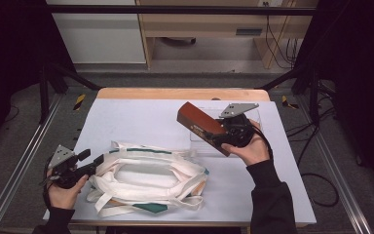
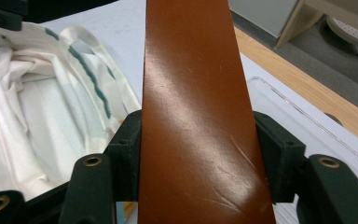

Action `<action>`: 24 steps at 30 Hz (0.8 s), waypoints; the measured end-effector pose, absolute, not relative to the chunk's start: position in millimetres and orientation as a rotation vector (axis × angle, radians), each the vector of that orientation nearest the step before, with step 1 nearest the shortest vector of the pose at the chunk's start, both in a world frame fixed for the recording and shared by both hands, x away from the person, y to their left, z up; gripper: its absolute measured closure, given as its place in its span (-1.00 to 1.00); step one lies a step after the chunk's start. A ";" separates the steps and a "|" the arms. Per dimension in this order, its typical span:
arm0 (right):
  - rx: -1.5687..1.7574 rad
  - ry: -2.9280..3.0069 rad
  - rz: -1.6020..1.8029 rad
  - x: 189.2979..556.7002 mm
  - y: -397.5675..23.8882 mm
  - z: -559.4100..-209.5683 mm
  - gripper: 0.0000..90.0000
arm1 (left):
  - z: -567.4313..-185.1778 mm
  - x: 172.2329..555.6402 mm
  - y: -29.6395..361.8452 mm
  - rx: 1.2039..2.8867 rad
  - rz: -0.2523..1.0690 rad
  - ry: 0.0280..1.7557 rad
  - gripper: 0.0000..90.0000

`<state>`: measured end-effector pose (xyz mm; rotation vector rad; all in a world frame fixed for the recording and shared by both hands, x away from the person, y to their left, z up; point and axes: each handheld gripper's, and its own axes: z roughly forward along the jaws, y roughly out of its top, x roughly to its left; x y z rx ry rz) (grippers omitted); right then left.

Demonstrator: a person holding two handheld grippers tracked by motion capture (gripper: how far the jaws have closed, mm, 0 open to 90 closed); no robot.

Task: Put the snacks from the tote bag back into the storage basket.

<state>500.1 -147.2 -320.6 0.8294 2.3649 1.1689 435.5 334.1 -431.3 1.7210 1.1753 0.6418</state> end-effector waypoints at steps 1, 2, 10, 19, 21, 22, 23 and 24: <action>0.837 2.359 1.169 501.7 -149.9 -321.7 -0.04 | -431.4 435.6 334.1 1.721 0.641 1.176 -0.13; 0.847 2.353 1.171 503.8 -153.0 -323.0 -0.04 | -431.5 435.6 334.1 1.722 0.642 1.176 -0.13; 0.922 2.328 1.171 522.5 -169.2 -330.9 -0.04 | -431.8 436.0 333.5 1.727 0.657 1.175 -0.20; 0.950 2.332 1.167 537.7 -172.9 -339.6 -0.04 | -432.2 436.3 334.5 1.722 0.660 1.183 -0.21; 0.944 2.327 1.168 541.7 -173.2 -341.7 -0.04 | -432.0 436.3 334.8 1.722 0.659 1.182 -0.21; 0.948 2.322 1.171 543.8 -173.5 -343.0 -0.04 | -432.0 436.3 334.8 1.723 0.660 1.182 -0.21; 0.954 2.322 1.170 545.9 -174.2 -344.2 -0.04 | -432.1 436.3 334.7 1.722 0.657 1.183 -0.21; 0.959 2.318 1.166 548.1 -174.9 -345.5 -0.04 | -432.2 436.4 334.7 1.721 0.657 1.183 -0.21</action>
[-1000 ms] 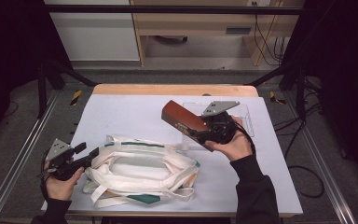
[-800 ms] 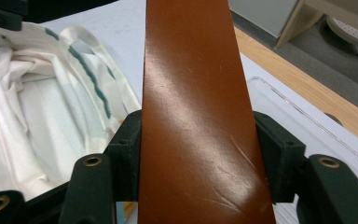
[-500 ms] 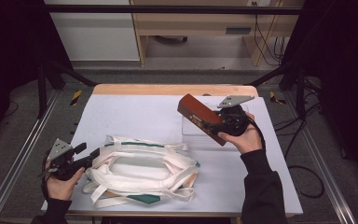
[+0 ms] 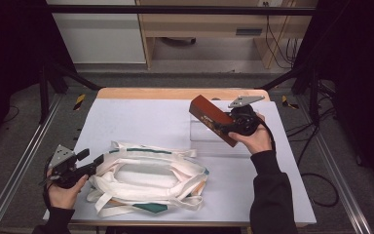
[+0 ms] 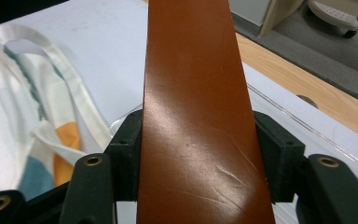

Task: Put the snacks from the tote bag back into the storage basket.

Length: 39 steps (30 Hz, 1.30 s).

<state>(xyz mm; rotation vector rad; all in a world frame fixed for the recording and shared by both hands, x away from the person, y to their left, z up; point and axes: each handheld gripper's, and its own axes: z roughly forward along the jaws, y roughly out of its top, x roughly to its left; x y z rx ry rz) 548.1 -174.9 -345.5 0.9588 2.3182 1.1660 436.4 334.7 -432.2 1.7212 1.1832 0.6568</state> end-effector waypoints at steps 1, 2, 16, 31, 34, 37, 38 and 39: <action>0.968 2.314 1.161 550.0 -175.6 -347.0 -0.04 | -432.4 436.5 334.7 1.722 0.657 1.183 -0.21; 0.970 2.307 1.161 552.3 -176.4 -348.7 -0.04 | -432.5 436.6 334.8 1.723 0.658 1.184 -0.21; 1.006 2.286 1.169 576.4 -190.5 -361.3 -0.04 | -434.2 437.5 335.1 1.732 0.654 1.188 -0.21; 1.014 2.297 1.116 596.3 -204.6 -374.5 -0.03 | -435.5 438.1 334.6 1.736 0.651 1.191 -0.21; 1.009 2.306 1.106 597.7 -205.5 -377.5 -0.03 | -436.0 438.2 334.2 1.742 0.652 1.191 -0.21; 0.993 2.321 1.099 598.8 -205.4 -379.8 -0.03 | -435.6 438.0 334.4 1.737 0.651 1.192 -0.21; 0.990 2.324 1.100 598.9 -205.0 -380.4 -0.03 | -435.6 438.0 334.7 1.738 0.651 1.193 -0.21; 0.980 2.330 1.096 599.2 -204.9 -381.1 -0.03 | -435.7 438.1 334.8 1.738 0.651 1.193 -0.21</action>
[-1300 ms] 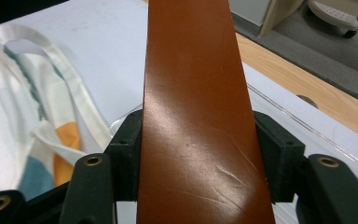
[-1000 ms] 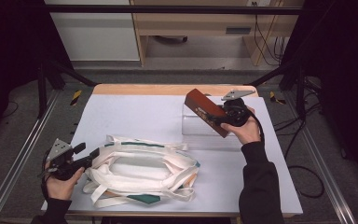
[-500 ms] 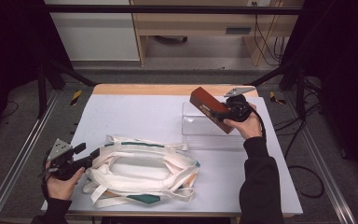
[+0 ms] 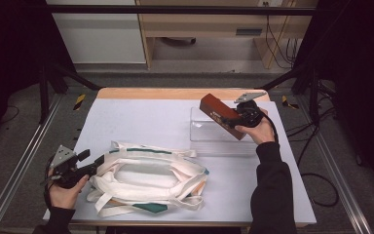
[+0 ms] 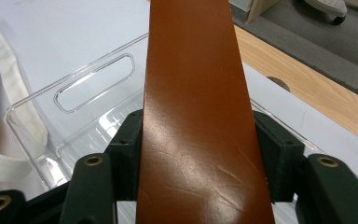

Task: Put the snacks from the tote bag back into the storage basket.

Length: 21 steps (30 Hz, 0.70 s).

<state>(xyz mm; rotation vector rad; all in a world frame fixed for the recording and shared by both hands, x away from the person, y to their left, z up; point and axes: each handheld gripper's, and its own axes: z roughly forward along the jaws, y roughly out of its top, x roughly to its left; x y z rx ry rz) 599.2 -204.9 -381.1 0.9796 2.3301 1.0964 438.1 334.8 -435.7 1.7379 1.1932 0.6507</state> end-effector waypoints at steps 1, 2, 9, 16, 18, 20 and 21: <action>0.976 2.334 1.093 599.3 -204.7 -381.6 -0.03 | -435.9 438.2 334.8 1.738 0.651 1.194 -0.21; 0.969 2.339 1.087 599.5 -204.0 -382.3 -0.03 | -436.1 438.3 334.8 1.738 0.650 1.195 -0.21; 0.917 2.381 1.069 599.6 -199.5 -388.2 -0.03 | -435.8 438.1 335.1 1.737 0.651 1.195 -0.21; 0.857 2.416 1.074 599.2 -194.1 -391.6 -0.03 | -435.7 438.1 334.8 1.739 0.651 1.194 -0.21; 0.851 2.423 1.076 599.5 -192.2 -393.2 -0.03 | -435.6 437.9 335.2 1.736 0.652 1.194 -0.21; 0.849 2.432 1.081 600.0 -190.0 -394.7 -0.03 | -435.4 437.9 335.5 1.736 0.652 1.195 -0.21; 0.848 2.442 1.059 600.4 -188.3 -396.0 -0.04 | -435.5 438.0 335.7 1.736 0.651 1.194 -0.21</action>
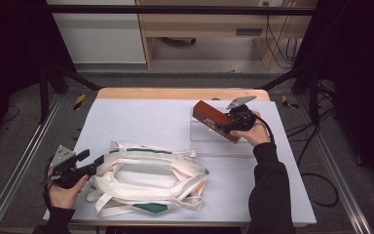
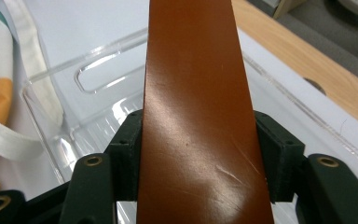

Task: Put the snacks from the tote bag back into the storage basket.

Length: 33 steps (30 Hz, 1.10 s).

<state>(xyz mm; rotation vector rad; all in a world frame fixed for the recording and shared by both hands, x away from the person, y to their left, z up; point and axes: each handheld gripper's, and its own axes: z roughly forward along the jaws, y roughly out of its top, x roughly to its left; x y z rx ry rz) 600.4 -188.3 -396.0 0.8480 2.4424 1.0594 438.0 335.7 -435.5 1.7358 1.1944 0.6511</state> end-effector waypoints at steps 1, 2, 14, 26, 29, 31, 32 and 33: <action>0.838 2.454 1.032 600.9 -186.2 -397.8 -0.04 | -435.5 438.0 335.8 1.736 0.651 1.195 -0.21; 0.829 2.467 1.008 601.7 -184.5 -399.8 -0.04 | -435.5 437.9 335.8 1.737 0.651 1.195 -0.21; 0.918 2.494 0.970 607.1 -184.2 -422.5 -0.05 | -436.0 438.0 335.4 1.739 0.651 1.195 -0.21; 0.949 2.514 0.862 608.3 -180.7 -428.7 -0.07 | -436.0 437.8 335.5 1.740 0.652 1.196 -0.21; 0.977 2.514 0.851 608.4 -181.3 -429.7 -0.08 | -436.0 437.8 335.3 1.740 0.652 1.195 -0.21; 0.984 2.520 0.845 609.0 -182.2 -430.2 -0.09 | -436.0 437.8 335.3 1.741 0.653 1.195 -0.21; 0.989 2.519 0.837 608.9 -182.4 -430.2 -0.10 | -436.0 437.8 335.3 1.741 0.652 1.195 -0.21; 0.994 2.514 0.839 608.8 -182.3 -430.2 -0.11 | -436.2 438.0 335.3 1.741 0.652 1.196 -0.21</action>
